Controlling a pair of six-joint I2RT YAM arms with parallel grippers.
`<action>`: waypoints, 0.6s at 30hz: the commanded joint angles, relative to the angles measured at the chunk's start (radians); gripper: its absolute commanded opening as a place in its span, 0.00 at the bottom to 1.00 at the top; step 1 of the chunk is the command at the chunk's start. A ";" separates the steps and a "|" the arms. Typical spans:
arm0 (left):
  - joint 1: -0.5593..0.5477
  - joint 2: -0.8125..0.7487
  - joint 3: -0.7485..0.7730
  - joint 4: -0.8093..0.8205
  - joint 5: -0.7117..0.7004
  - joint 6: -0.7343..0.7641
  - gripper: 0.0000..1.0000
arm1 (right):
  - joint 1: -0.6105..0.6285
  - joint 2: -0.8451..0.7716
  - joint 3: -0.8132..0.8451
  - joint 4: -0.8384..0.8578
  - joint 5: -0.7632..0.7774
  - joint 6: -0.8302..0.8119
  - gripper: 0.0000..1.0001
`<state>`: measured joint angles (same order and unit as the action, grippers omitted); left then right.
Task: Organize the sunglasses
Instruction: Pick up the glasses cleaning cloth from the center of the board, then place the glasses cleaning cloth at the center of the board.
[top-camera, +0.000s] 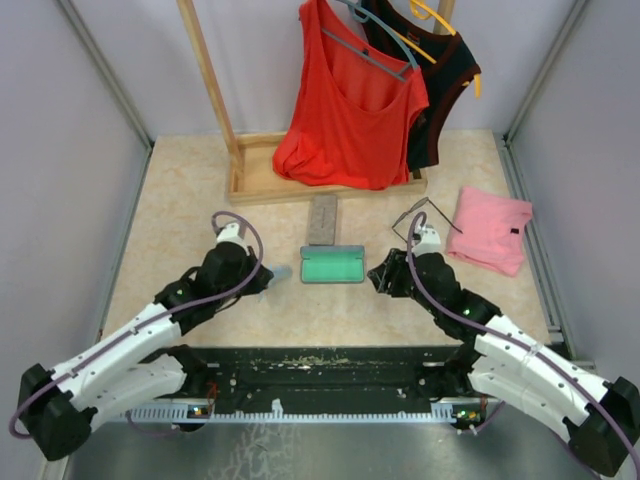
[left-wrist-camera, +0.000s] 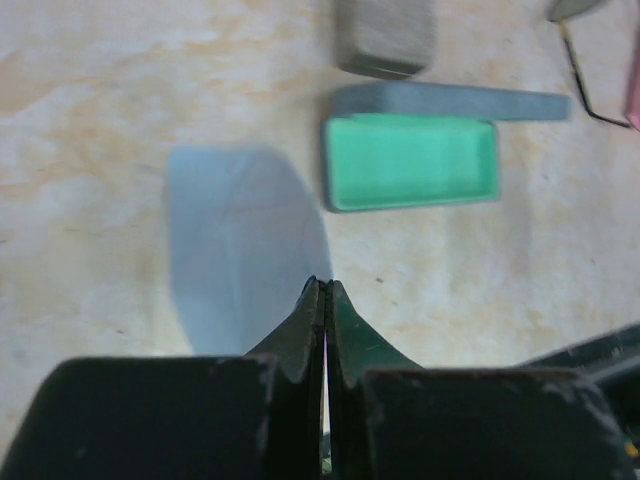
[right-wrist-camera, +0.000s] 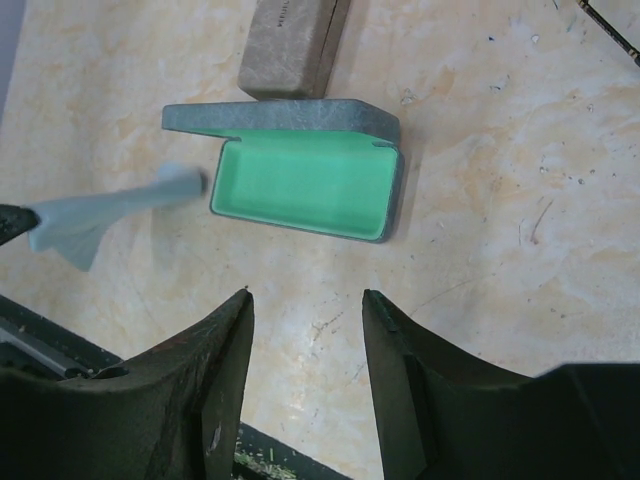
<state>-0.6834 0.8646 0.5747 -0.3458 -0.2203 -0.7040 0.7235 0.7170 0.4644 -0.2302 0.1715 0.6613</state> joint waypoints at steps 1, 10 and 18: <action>-0.197 -0.006 0.130 -0.080 -0.124 -0.012 0.00 | -0.009 -0.029 -0.008 0.045 0.017 0.020 0.48; -0.556 0.091 0.247 0.003 -0.226 -0.019 0.00 | -0.009 -0.090 0.007 -0.023 0.053 0.025 0.48; -0.653 0.237 0.194 0.179 -0.175 -0.183 0.00 | -0.009 -0.157 -0.003 -0.081 0.115 0.059 0.47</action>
<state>-1.3304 1.0519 0.8093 -0.2871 -0.4149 -0.7940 0.7235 0.5797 0.4644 -0.3065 0.2424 0.6998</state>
